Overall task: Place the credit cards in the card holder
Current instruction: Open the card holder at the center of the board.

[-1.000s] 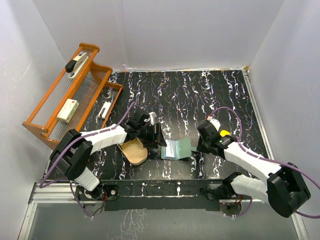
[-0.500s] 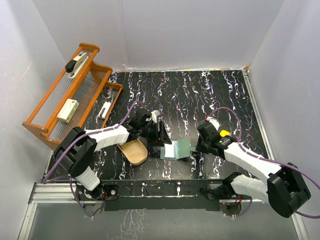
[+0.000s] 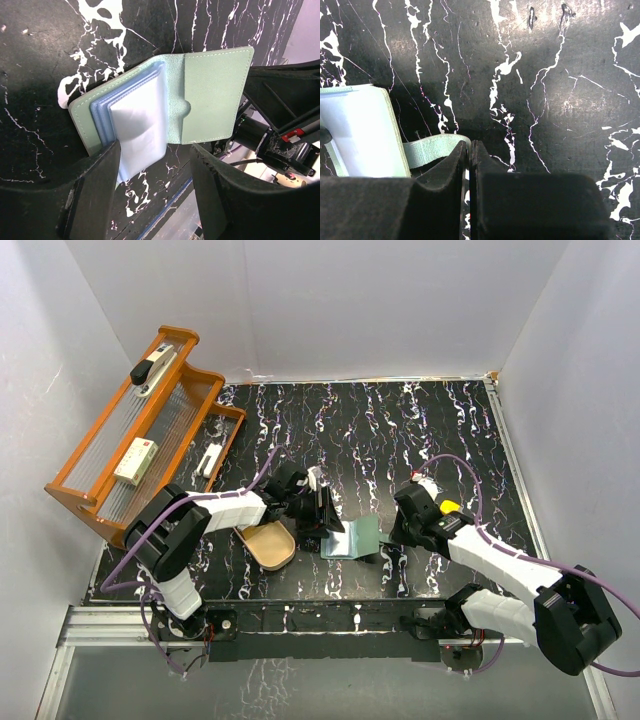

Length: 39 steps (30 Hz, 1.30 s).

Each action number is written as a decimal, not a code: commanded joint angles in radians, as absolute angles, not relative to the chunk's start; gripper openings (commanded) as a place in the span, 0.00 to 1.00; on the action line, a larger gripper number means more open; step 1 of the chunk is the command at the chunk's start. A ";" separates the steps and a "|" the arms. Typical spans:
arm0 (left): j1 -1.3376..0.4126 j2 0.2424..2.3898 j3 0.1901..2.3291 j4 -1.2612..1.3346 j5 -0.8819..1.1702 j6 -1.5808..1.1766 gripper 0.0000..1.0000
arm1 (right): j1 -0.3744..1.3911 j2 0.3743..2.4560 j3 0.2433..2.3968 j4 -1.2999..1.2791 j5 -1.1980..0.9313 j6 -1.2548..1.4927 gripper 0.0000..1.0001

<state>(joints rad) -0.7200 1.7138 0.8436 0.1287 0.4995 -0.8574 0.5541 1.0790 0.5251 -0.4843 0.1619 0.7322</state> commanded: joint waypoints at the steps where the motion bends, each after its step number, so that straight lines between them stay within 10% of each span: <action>1: -0.733 1.700 0.860 0.161 0.530 -0.869 0.56 | 0.551 1.063 0.509 -0.424 0.158 0.732 0.00; 39: -0.736 1.666 0.893 0.001 0.405 -0.804 0.61 | 0.551 1.073 0.512 -0.395 0.128 0.705 0.00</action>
